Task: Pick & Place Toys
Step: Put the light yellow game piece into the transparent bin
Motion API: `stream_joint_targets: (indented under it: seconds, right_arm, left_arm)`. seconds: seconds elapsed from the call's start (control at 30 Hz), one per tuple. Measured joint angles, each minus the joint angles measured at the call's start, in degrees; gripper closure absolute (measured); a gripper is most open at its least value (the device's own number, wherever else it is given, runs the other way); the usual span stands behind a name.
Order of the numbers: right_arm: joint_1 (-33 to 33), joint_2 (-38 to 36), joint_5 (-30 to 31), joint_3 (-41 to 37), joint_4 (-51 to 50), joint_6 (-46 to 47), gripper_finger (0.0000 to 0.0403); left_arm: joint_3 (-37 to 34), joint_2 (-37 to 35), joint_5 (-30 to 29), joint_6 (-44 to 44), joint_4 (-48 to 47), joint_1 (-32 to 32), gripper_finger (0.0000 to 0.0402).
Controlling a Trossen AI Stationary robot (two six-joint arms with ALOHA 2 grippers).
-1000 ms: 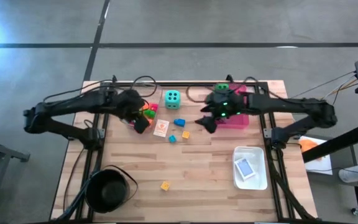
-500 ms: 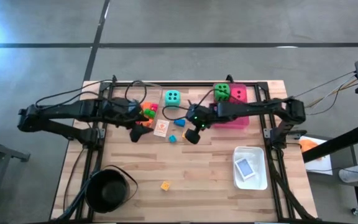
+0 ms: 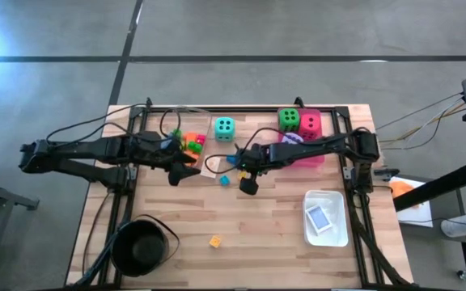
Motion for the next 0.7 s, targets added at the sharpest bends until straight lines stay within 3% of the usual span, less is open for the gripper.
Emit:
stream_joint_targets:
  seconds: [0.43,0.53,0.7]
  right_arm:
    - [0.7,5.5,1.0,0.0,4.5,-3.5,0.0069]
    - [0.9,5.6,1.3,-0.1,4.5,-3.5,0.0109]
    - [1.0,5.6,5.4,-0.1,5.0,-3.3,0.0208]
  left_arm:
    - [0.0,0.0,0.7,0.0,0.4,0.0,0.0075]
    - [0.0,0.0,0.7,0.0,0.1,0.0,0.0075]
    - [0.0,0.0,0.7,0.0,0.2,0.0,0.0075]
